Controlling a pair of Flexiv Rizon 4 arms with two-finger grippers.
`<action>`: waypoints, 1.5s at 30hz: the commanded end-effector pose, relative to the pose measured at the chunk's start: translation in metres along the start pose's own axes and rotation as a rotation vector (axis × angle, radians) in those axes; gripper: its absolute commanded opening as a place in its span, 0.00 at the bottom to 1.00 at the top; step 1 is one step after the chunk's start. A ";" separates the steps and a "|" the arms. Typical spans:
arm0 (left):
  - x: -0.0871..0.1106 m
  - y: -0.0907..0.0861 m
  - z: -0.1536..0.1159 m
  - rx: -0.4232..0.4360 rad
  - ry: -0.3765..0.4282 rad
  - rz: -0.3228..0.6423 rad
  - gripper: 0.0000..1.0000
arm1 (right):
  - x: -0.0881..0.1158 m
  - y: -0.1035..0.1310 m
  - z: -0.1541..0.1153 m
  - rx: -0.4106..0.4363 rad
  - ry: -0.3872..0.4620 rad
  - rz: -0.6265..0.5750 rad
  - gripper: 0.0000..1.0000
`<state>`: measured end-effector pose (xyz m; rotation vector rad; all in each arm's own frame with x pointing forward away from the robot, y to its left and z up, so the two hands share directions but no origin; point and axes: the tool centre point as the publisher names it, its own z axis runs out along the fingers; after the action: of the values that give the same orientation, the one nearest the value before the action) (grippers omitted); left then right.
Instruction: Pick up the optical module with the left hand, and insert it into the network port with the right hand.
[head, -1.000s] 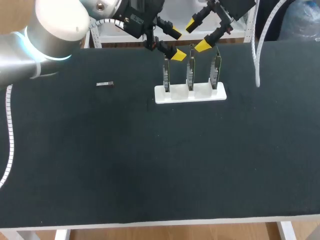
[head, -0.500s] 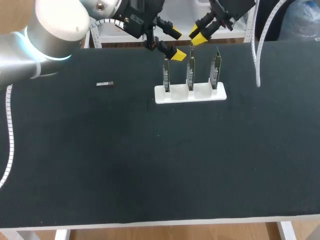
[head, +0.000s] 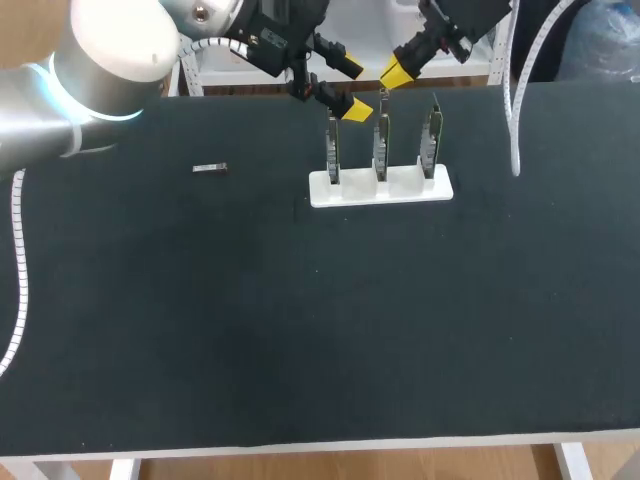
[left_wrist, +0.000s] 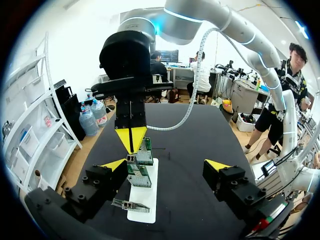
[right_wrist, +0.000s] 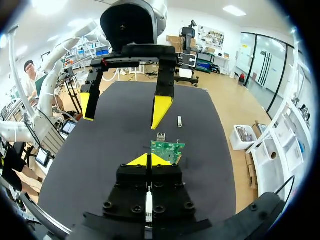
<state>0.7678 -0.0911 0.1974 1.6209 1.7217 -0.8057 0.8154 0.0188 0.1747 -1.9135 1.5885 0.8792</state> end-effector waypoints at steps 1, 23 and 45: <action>0.000 -0.001 0.000 -0.004 0.003 -0.003 1.00 | 0.004 -0.009 0.002 -0.027 -0.010 0.005 0.00; 0.000 -0.001 0.000 -0.004 0.003 -0.003 1.00 | 0.009 -0.013 0.008 -0.041 -0.013 0.010 0.00; 0.000 -0.001 0.000 -0.004 0.003 -0.003 1.00 | 0.033 -0.016 0.027 -0.080 -0.027 0.065 0.00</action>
<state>0.7678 -0.0911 0.1974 1.6209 1.7217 -0.8057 0.8207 0.0191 0.1413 -1.8531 1.6451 0.9195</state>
